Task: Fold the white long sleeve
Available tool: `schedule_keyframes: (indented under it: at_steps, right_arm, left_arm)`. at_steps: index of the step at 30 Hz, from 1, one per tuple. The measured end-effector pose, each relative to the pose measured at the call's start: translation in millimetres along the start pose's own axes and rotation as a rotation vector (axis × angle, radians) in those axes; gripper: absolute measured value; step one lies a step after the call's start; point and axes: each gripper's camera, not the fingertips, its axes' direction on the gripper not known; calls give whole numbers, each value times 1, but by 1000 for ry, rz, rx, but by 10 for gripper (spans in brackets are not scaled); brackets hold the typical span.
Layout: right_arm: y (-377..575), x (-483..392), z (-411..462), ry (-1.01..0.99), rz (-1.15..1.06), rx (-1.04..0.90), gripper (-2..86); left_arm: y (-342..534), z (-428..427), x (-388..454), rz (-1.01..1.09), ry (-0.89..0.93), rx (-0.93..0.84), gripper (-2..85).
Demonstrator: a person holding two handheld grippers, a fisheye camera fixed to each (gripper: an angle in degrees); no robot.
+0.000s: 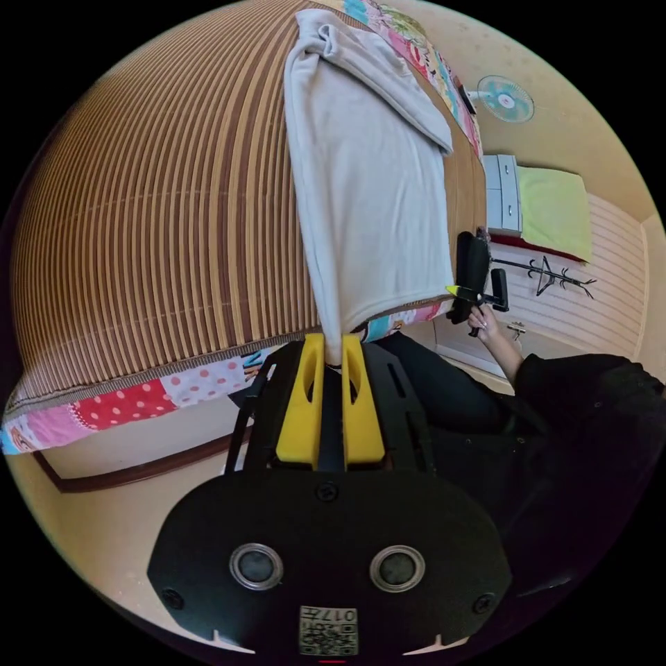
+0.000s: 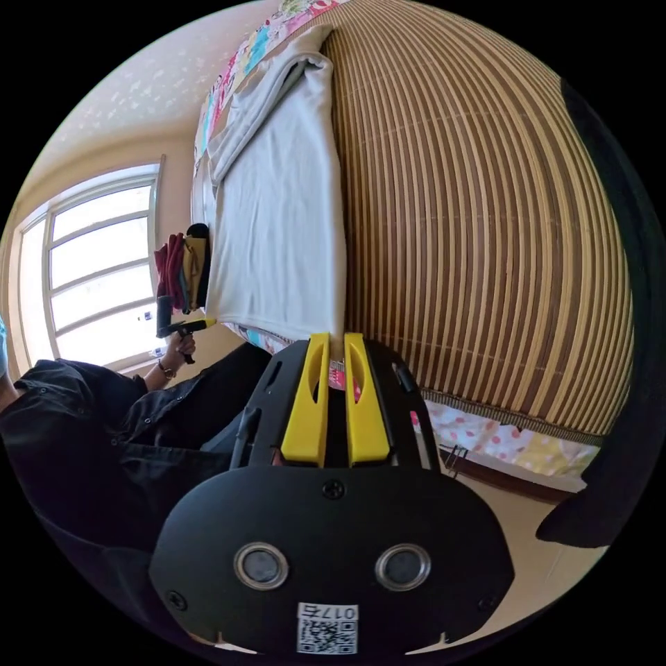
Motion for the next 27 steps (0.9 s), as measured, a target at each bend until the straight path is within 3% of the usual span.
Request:
schedule_keyframes:
  at_steps: [2,7,9,12,16,20,24,27]
  right_arm:
    - [18,-4,-13,-48,16,14,34]
    - [108,1,-30,-139,217,-53,30]
    - [129,3,-45,-288,267,31,30]
    - [129,9,-76,-510,298,270,30]
    - [72,19,-94,-670,283,447,30]
    - [-48,13,-104,-686,252,512,32]
    - [-168,-1,-112,-618,293,554,40]
    - [-223,-17,-107,-510,403,571,56]
  left_arm:
    - [18,-10,2,-18,96,1,46]
    - [83,3,4,-112,112,-137,45]
    - [105,0,0,-159,232,-88,45]
    - [116,-21,-12,-199,527,146,44]
    - [78,-43,-46,-243,811,442,44]
    - [-17,-54,-61,-271,906,531,45]
    - [-104,-73,-65,-241,883,591,47]
    - [-167,-83,-70,-257,747,568,56]
